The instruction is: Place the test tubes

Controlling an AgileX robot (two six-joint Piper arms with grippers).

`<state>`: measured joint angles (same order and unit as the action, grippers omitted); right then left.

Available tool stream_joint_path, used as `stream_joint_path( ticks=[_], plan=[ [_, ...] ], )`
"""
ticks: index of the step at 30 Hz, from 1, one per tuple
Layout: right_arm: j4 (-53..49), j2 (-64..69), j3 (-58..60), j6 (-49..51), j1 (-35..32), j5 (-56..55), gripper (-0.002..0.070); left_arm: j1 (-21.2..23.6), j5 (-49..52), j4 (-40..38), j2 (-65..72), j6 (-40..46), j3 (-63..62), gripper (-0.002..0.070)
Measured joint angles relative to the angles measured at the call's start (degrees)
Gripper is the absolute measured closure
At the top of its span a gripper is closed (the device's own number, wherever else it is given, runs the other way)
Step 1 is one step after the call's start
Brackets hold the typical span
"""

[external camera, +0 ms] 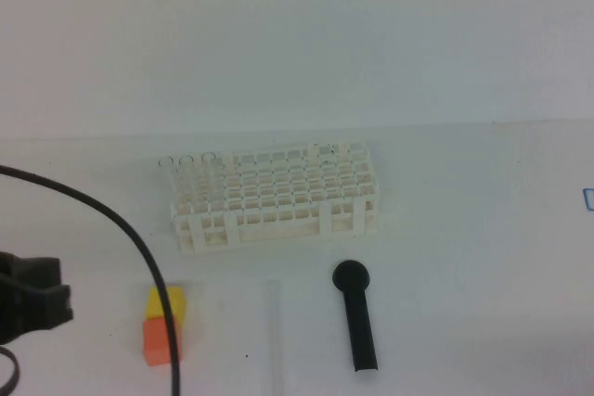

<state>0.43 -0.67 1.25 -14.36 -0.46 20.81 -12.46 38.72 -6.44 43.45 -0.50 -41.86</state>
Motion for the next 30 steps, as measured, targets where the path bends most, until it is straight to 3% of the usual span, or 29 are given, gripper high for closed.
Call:
stream_joint_path(
  ticks=[7, 15, 17, 23, 30],
  plan=[
    [0.0, 0.0, 0.0, 0.0, 0.0, 0.0, 0.0678, -8.4, 4.2, 0.0, 5.6, 3.2, -6.6, 0.0676],
    [-0.1, 0.0, 0.1, 0.6, 0.0, -1.6, 0.0678, -10.1, 15.1, -6.5, 10.6, 0.5, -16.6, 0.0676],
    [5.3, 0.0, 0.3, 3.4, 0.0, -4.9, 0.0678, -10.1, 17.6, -7.6, 11.8, -0.9, -18.8, 0.0676],
    [34.4, 0.0, 0.5, 13.4, 0.0, -17.5, 0.0678, -10.1, 23.4, -8.2, 15.8, -1.6, -22.1, 0.0676],
    [38.2, 0.0, -1.7, 9.3, 0.0, -18.1, 0.0678, -10.1, 25.6, -7.0, 19.7, -6.0, -22.1, 0.0676]
  ],
)
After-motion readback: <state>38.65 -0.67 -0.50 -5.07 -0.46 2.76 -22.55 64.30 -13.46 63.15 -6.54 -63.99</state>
